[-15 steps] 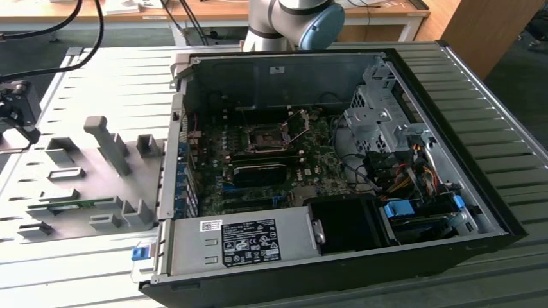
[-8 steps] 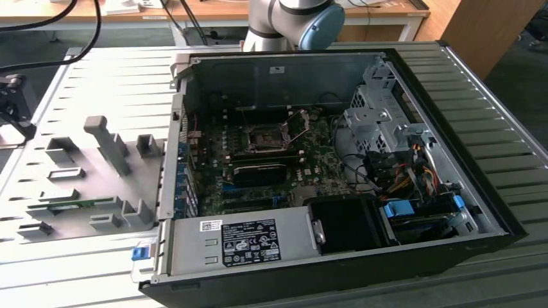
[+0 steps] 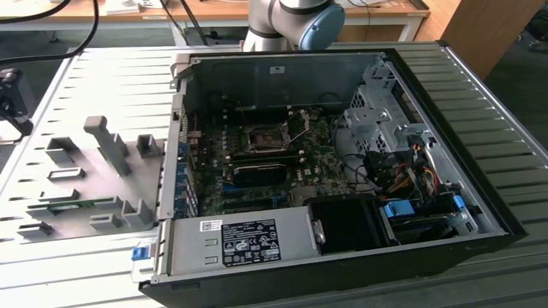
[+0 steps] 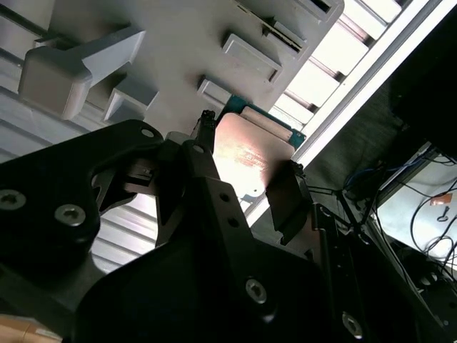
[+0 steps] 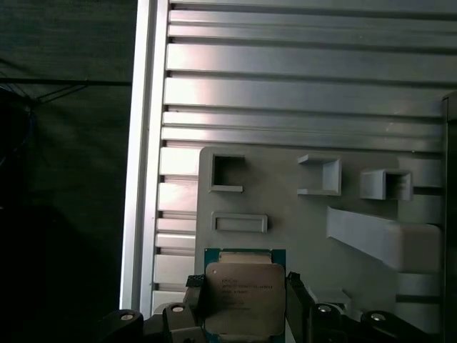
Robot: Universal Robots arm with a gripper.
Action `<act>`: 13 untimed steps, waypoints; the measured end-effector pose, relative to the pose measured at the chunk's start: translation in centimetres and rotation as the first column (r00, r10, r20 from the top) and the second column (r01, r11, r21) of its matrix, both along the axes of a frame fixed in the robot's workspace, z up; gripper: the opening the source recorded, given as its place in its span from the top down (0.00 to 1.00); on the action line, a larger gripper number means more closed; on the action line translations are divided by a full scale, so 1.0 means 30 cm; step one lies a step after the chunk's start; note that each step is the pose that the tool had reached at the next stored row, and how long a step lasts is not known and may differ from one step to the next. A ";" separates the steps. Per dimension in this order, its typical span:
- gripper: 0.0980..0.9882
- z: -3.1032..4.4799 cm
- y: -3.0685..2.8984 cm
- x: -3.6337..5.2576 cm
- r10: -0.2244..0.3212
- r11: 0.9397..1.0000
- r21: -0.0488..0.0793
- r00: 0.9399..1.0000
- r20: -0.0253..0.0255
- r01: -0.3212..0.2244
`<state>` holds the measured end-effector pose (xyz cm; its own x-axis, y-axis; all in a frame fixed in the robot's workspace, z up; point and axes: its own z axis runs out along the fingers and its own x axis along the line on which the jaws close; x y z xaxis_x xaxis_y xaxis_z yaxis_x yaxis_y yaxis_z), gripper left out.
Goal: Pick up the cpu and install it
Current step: 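Pick up the cpu and move it towards the insertion slot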
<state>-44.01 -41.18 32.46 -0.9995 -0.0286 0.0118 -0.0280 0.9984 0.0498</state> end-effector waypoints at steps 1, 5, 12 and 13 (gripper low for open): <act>0.50 0.002 0.000 0.000 0.000 1.000 0.000 1.000 0.000 0.000; 0.50 0.013 0.000 0.000 0.000 1.000 0.000 1.000 0.000 0.000; 0.50 0.027 0.000 0.000 0.000 1.000 0.001 1.000 0.000 0.000; 0.50 0.029 0.000 0.000 0.000 1.000 0.001 1.000 0.000 0.000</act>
